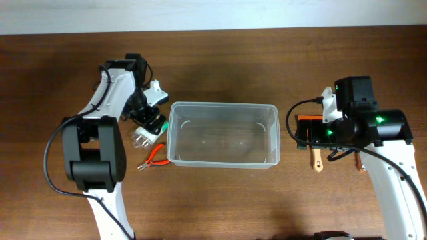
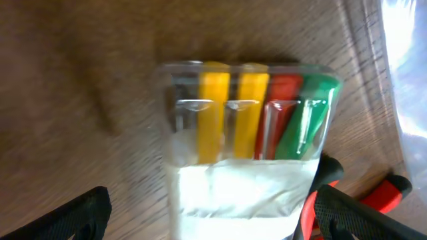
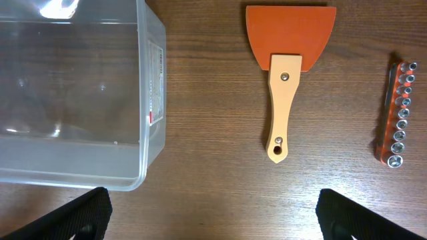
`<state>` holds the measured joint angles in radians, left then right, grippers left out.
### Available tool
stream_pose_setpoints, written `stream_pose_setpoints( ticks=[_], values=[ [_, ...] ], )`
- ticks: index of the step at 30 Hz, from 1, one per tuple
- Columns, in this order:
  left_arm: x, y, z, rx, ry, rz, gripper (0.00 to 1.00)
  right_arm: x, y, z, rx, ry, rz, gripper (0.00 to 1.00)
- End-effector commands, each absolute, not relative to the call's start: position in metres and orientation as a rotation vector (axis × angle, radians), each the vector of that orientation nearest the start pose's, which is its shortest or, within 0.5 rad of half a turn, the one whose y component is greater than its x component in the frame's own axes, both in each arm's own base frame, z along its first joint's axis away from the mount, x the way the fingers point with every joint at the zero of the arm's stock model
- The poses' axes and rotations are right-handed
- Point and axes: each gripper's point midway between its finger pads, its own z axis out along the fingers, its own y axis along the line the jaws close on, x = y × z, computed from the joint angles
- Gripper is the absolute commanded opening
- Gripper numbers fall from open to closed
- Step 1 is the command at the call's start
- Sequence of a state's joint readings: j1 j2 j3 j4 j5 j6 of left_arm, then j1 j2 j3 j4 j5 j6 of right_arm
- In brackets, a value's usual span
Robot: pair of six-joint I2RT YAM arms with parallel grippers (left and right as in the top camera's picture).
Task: Pack container
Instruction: 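Release container and move left gripper to the marker blister pack, then grasp the marker blister pack with the left gripper and lift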
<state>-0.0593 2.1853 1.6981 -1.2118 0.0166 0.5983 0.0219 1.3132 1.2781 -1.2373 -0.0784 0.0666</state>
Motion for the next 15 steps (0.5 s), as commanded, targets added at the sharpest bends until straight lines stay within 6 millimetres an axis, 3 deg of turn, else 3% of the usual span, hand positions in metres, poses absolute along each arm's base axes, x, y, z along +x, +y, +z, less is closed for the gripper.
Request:
stream_pose_setpoints(
  ticks=[1, 15],
  values=[
    [0.373, -0.03, 0.009, 1.099, 3.101, -0.137, 0.99, 0.276, 0.017, 0.192, 0.04, 2.822, 0.111, 0.99],
    [0.361, -0.041, -0.014, 1.099, 3.114, -0.119, 0.99, 0.276, 0.017, 0.192, 0.041, 2.822, 0.112, 0.99]
  ],
)
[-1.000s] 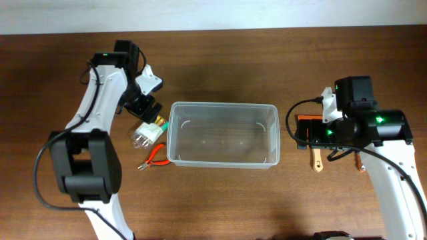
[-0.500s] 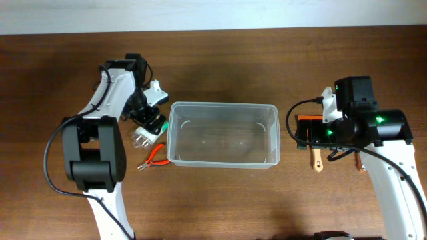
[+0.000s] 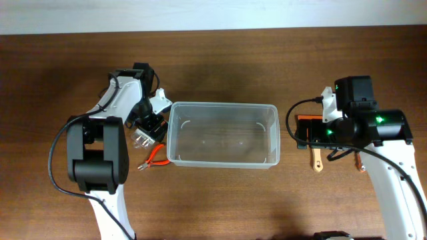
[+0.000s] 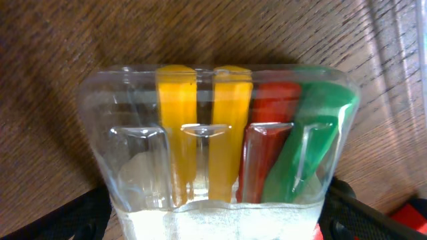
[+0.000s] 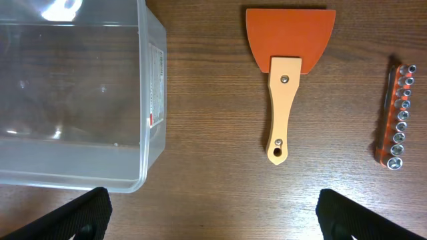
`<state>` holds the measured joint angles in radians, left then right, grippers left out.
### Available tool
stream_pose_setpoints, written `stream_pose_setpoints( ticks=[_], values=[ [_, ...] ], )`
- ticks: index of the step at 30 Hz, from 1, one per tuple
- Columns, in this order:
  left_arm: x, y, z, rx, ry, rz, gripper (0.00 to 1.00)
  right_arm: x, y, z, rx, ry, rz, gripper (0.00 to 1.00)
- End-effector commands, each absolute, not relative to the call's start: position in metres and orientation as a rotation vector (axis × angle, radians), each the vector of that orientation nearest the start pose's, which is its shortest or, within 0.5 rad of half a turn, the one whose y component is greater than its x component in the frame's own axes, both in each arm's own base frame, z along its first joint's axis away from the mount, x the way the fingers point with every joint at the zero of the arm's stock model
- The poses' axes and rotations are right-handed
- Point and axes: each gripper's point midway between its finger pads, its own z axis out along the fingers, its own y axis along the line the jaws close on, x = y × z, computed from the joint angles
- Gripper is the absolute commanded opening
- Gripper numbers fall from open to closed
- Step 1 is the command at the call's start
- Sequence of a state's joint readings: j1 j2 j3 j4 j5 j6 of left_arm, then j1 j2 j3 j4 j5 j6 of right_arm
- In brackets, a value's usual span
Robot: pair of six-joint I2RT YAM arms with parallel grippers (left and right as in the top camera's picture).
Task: Pack container
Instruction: 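Grasp the marker blister pack with the left gripper and lift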
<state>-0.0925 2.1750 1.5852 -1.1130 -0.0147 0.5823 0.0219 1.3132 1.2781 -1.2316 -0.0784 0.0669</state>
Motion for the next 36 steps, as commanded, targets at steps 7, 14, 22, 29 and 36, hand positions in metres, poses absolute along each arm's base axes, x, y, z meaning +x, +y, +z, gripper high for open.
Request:
stream_pose_setpoints(
  ticks=[7, 14, 22, 29, 36],
  values=[
    [0.3612, -0.0409, -0.0135, 1.089, 3.118, -0.118, 0.82, 0.2758, 0.0167, 0.1914, 0.04, 2.824, 0.112, 0.99],
    [0.361, -0.041, -0.0135, 1.089, 3.119, -0.118, 0.66, 0.2758, 0.0167, 0.1914, 0.04, 2.824, 0.111, 0.99],
    [0.3609, -0.041, -0.0135, 1.089, 3.119, -0.118, 0.53, 0.2758, 0.0167, 0.1914, 0.038, 2.823, 0.111, 0.99],
    [0.361, -0.0408, -0.0133, 1.089, 3.119, -0.118, 0.39, 0.2758, 0.0167, 0.1914, 0.036, 2.823, 0.11, 0.99],
    [0.3673, -0.0411, -0.0095, 1.082, 3.103, -0.109, 0.08, 0.2758, 0.0167, 0.1914, 0.037, 2.823, 0.11, 0.99]
  ],
)
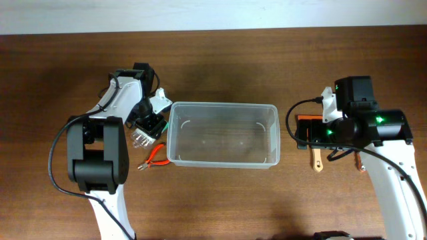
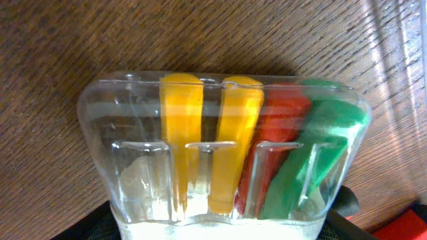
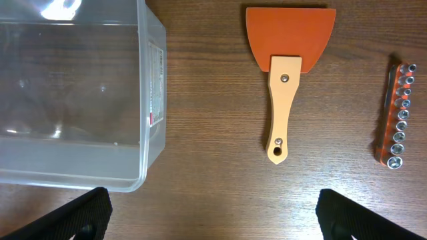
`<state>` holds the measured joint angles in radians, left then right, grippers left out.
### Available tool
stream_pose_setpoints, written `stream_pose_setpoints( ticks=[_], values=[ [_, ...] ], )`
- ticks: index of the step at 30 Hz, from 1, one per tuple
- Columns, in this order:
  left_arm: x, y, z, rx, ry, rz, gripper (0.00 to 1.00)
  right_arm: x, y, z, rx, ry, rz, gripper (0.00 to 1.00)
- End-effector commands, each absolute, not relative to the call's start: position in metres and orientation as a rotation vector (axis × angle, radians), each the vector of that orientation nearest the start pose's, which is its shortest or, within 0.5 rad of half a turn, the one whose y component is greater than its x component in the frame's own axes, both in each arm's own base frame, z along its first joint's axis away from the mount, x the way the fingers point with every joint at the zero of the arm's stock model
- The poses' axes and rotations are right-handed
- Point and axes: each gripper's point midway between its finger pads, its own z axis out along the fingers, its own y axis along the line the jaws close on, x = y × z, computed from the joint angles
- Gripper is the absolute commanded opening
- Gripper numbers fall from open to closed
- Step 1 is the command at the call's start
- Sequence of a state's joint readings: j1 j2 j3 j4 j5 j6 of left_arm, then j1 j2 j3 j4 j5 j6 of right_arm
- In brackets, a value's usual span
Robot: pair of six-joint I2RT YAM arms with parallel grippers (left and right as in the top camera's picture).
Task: Pack container
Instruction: 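Grasp the marker blister pack with the left gripper and lift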
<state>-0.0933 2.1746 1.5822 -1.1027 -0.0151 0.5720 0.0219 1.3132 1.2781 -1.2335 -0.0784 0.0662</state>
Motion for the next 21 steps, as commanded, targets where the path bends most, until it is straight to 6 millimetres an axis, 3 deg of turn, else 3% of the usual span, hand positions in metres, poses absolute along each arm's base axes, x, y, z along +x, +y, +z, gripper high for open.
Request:
stream_pose_setpoints(
  ticks=[1, 4, 9, 13, 21],
  values=[
    [0.369, -0.041, -0.008, 1.08, 3.099, -0.107, 0.07, 0.276, 0.017, 0.191, 0.036, 2.823, 0.11, 0.99],
    [0.377, -0.04, 0.0, 1.046, 3.094, -0.078, 0.02, 0.276, 0.017, 0.191, 0.037, 2.824, 0.111, 0.99],
    [0.393, -0.029, 0.015, 0.967, 3.097, 0.058, 0.02, 0.275, 0.017, 0.191, 0.036, 2.827, 0.11, 0.99],
    [0.403, -0.029, 0.03, 0.956, 3.076, 0.068, 0.02, 0.275, 0.017, 0.191, 0.036, 2.828, 0.11, 0.99],
    [0.427, -0.017, 0.068, 0.825, 3.041, 0.136, 0.02, 0.274, 0.017, 0.191, 0.037, 2.831, 0.11, 0.99]
  ],
)
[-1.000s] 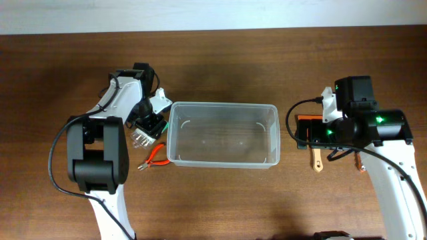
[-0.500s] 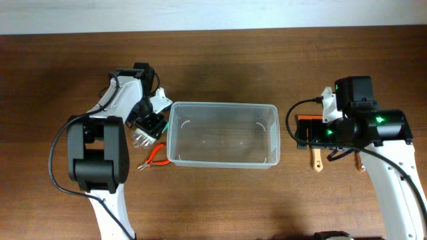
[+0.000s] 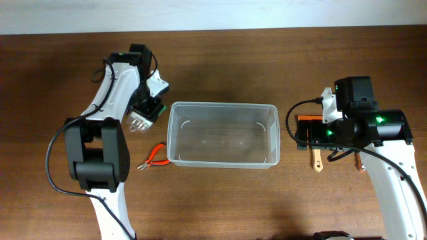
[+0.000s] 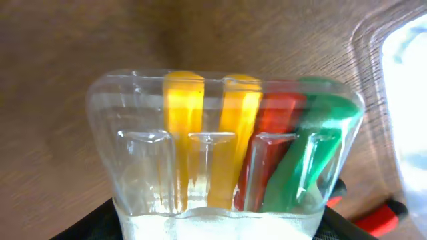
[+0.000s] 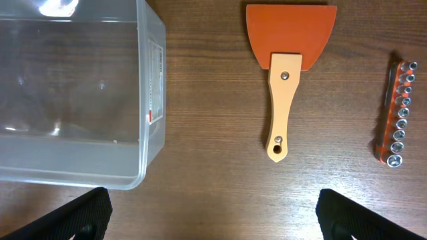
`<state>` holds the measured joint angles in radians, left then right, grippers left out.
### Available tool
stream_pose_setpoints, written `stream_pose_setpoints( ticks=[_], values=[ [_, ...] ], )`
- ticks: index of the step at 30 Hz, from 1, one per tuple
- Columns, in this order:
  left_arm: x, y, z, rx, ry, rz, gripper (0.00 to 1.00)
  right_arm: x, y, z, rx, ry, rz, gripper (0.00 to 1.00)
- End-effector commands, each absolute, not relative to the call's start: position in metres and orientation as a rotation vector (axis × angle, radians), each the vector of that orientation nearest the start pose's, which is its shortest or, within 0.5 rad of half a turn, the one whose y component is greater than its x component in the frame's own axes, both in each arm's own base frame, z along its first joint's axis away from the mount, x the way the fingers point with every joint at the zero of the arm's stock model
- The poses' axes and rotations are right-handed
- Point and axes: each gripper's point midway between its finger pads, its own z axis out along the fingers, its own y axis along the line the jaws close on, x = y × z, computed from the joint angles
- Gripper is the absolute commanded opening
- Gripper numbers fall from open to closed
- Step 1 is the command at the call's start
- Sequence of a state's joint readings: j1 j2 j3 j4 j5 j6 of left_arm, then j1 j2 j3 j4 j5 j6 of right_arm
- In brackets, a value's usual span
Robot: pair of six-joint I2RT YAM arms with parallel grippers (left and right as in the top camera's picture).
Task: Pack container
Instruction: 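Grasp the marker blister pack with the left gripper and lift, then carry the marker pack over the container and release inside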
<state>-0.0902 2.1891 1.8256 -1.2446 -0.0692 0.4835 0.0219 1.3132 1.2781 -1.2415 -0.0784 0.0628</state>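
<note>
A clear blister pack (image 4: 223, 147) holding yellow, red and green pieces fills the left wrist view, raised off the table. My left gripper (image 4: 217, 225) is shut on its lower end, just left of the clear plastic container (image 3: 223, 135). In the overhead view the pack (image 3: 138, 123) hangs under that gripper (image 3: 145, 111). My right gripper (image 5: 213, 220) is open, hovering right of the container (image 5: 73, 93) with nothing between its fingers (image 5: 83, 213).
Red-handled pliers (image 3: 155, 157) lie on the table by the container's front left corner. An orange scraper with a wooden handle (image 5: 288, 80) and an orange socket bit strip (image 5: 399, 113) lie below the right arm.
The pack was resting on the table in my left gripper; now it is lifted off the wood and sits slightly farther back. The right arm has not moved.
My left gripper was open above the blister pack beside the container. It then sat lower, with its fingers either side of the pack, and then shut on it on the table. Now the pack is held clear of the table. The right gripper stayed open throughout.
</note>
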Motion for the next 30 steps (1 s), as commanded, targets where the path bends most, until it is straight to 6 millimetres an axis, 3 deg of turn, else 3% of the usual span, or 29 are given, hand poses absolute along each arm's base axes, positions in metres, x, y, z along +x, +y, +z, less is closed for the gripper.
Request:
stream_pose_setpoints(
  ticks=[1, 7, 12, 14, 15, 16, 17, 18, 22, 26, 30],
  values=[
    [0.43, -0.015, 0.076, 0.8, 3.035, 0.14, 0.02, 0.274, 0.017, 0.191, 0.037, 2.831, 0.11, 0.99],
    [0.446, -0.02, 0.14, 0.65, 2.969, 0.102, 0.02, 0.274, 0.017, 0.191, 0.037, 2.831, 0.11, 0.99],
    [0.452, -0.077, 0.211, 0.855, 2.72, -0.142, 0.02, 0.274, 0.017, 0.191, 0.037, 2.83, 0.11, 0.99],
    [0.451, -0.097, 0.228, 0.955, 2.632, -0.156, 0.02, 0.275, 0.017, 0.191, 0.036, 2.828, 0.11, 0.99],
    [0.447, -0.119, 0.235, 1.062, 2.564, -0.177, 0.02, 0.276, 0.017, 0.191, 0.036, 2.825, 0.11, 0.99],
    [0.444, -0.13, 0.236, 1.123, 2.535, -0.194, 0.02, 0.276, 0.017, 0.192, 0.036, 2.822, 0.11, 0.99],
    [0.43, -0.159, 0.233, 1.28, 2.472, -0.256, 0.02, 0.277, 0.017, 0.192, 0.036, 2.819, 0.111, 0.99],
    [0.421, -0.175, 0.229, 1.364, 2.438, -0.299, 0.02, 0.277, 0.017, 0.192, 0.036, 2.819, 0.111, 0.99],
    [0.389, -0.216, 0.21, 1.575, 2.404, -0.369, 0.02, 0.277, 0.017, 0.192, 0.036, 2.819, 0.11, 0.99],
    [0.357, -0.241, 0.186, 1.718, 2.434, -0.415, 0.02, 0.277, 0.017, 0.192, 0.036, 2.819, 0.111, 0.99],
    [0.341, -0.241, 0.157, 1.823, 2.493, -0.331, 0.02, 0.277, 0.017, 0.192, 0.036, 2.819, 0.111, 0.99]
  ],
)
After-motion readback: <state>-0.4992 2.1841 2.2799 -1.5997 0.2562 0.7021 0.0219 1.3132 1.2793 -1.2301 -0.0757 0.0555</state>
